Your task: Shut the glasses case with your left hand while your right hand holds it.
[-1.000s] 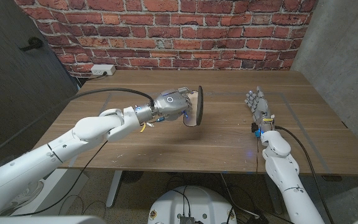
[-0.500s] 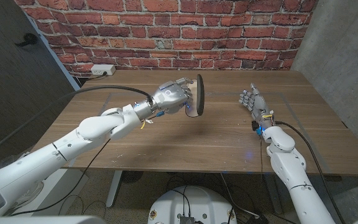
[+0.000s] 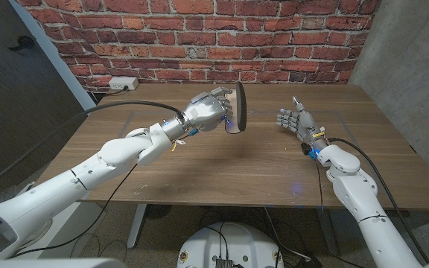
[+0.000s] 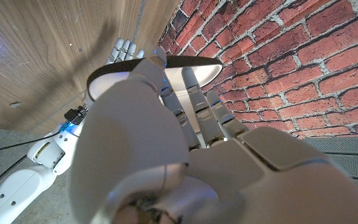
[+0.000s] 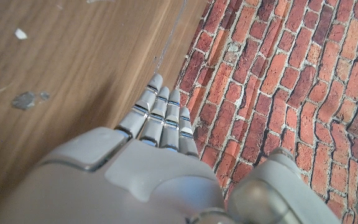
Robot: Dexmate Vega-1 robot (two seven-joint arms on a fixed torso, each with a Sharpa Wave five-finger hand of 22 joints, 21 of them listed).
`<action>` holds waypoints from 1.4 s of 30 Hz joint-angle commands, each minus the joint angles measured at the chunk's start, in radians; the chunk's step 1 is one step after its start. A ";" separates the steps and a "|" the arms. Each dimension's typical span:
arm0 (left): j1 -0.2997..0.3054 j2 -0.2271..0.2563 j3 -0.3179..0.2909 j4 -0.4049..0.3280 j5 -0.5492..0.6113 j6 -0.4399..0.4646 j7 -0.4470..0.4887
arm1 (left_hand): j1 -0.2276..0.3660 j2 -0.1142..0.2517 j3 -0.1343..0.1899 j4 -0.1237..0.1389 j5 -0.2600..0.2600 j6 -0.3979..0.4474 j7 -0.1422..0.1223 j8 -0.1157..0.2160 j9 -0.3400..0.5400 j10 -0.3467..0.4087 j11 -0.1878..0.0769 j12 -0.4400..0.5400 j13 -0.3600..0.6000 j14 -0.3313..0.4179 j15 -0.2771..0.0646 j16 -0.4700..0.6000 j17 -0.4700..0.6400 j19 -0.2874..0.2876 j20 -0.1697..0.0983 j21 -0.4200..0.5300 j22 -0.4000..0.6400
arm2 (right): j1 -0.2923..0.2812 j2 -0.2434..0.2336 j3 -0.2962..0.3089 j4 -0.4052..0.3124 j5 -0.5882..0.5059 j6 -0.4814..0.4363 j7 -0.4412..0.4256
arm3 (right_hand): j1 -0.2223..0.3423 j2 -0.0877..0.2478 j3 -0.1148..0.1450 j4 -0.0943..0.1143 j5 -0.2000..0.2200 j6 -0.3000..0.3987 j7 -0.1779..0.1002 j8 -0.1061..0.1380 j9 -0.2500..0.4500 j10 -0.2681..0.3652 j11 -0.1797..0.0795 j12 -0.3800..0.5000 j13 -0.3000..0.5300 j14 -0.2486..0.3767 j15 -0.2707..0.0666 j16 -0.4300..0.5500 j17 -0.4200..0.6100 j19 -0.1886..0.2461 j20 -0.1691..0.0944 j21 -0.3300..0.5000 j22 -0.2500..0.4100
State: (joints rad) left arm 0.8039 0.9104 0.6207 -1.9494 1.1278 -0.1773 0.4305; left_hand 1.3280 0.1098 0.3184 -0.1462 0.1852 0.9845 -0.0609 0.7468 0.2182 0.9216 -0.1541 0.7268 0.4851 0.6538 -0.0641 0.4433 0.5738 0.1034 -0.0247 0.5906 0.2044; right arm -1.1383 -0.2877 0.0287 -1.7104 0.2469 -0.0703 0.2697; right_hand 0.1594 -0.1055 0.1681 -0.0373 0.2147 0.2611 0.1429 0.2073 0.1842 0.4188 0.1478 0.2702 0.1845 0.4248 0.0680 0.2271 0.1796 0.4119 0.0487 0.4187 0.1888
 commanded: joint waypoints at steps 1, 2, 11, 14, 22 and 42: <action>-0.028 -0.028 0.031 0.038 -0.022 0.021 0.020 | 0.008 0.001 -0.004 -0.002 0.002 0.012 0.001 -0.001 0.002 0.042 -0.033 0.000 0.004 0.008 -0.178 -0.002 0.007 0.007 -0.007 0.006 0.003 | 0.020 -0.061 -0.025 -0.009 0.019 -0.035 0.085 | 0.000 -0.013 -0.011 0.001 0.010 0.021 0.038 0.006 0.001 0.019 0.005 0.005 0.004 0.020 0.001 0.007 0.001 0.027 -0.001 0.010 0.001; -0.033 -0.034 0.037 0.044 -0.022 0.021 0.015 | 0.008 0.001 -0.004 -0.001 0.002 0.011 0.002 -0.002 0.001 0.042 -0.033 0.000 0.004 0.008 -0.178 -0.002 0.008 0.007 -0.007 0.006 0.003 | 0.022 -0.066 -0.027 -0.007 0.022 -0.033 0.097 | -0.001 -0.014 -0.013 0.001 0.010 0.021 0.039 0.006 0.001 0.020 0.006 0.005 0.004 0.022 0.004 0.007 0.001 0.028 -0.001 0.010 0.001; -0.058 -0.050 0.061 0.074 -0.035 0.027 0.002 | 0.012 0.001 -0.007 -0.001 0.003 0.011 0.001 -0.004 0.003 0.041 -0.033 -0.006 0.004 0.008 -0.178 -0.009 0.015 0.009 -0.007 0.010 0.003 | 0.033 -0.079 -0.037 0.012 0.046 -0.021 0.141 | -0.004 -0.020 -0.020 0.001 0.015 0.013 0.050 0.000 0.001 0.016 0.008 0.001 0.004 0.020 0.008 0.001 0.001 0.027 -0.002 0.007 0.001; -0.066 -0.055 0.069 0.082 -0.036 0.028 0.004 | 0.013 0.001 -0.008 0.000 0.003 0.011 0.002 -0.005 0.003 0.042 -0.033 -0.006 0.006 0.009 -0.178 -0.011 0.017 0.010 -0.007 0.012 0.003 | 0.039 -0.087 -0.046 0.016 0.045 -0.023 0.153 | -0.004 -0.022 -0.022 0.001 0.016 0.010 0.053 -0.002 0.001 0.015 0.011 0.000 0.004 0.018 0.009 -0.001 0.001 0.028 -0.002 0.007 0.001; -0.093 -0.072 0.090 0.108 -0.044 0.018 0.013 | 0.015 0.001 -0.010 0.001 0.003 0.012 0.001 -0.008 0.004 0.044 -0.034 -0.007 0.009 0.011 -0.178 -0.015 0.024 0.009 -0.007 0.014 0.002 | 0.048 -0.098 -0.061 0.013 0.043 -0.023 0.168 | -0.006 -0.029 -0.029 0.000 0.021 0.013 0.058 -0.002 0.001 0.022 0.013 0.000 0.005 0.025 0.010 -0.002 0.001 0.034 -0.001 0.007 0.001; -0.189 -0.139 0.179 0.219 -0.075 -0.039 -0.038 | 0.018 0.002 -0.016 0.004 0.004 0.010 0.001 -0.013 0.009 0.042 -0.032 -0.016 0.015 0.011 -0.178 -0.033 0.037 0.006 -0.006 0.020 0.001 | 0.073 -0.111 -0.079 0.034 0.069 0.035 0.250 | -0.013 -0.042 -0.053 -0.001 0.040 0.013 0.062 -0.009 0.001 0.020 0.014 -0.010 0.005 0.038 0.006 -0.012 0.002 0.042 -0.007 0.001 0.001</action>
State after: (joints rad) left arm 0.7089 0.8340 0.7127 -1.8341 1.0661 -0.1883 0.4146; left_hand 1.3399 0.1055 0.3087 -0.1424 0.1845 0.9897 -0.0592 0.7356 0.2235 0.9246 -0.1576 0.7148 0.4957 0.6538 -0.0641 0.4140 0.6052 0.1089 -0.0301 0.6037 0.2046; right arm -1.0739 -0.3909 -0.0422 -1.6737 0.2920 -0.0920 0.4341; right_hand 0.1443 -0.1390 0.1178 -0.0377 0.2479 0.2761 0.1435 0.1992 0.1838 0.4398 0.1626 0.2657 0.1844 0.4594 0.0753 0.2201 0.1791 0.4515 0.0445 0.4240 0.1860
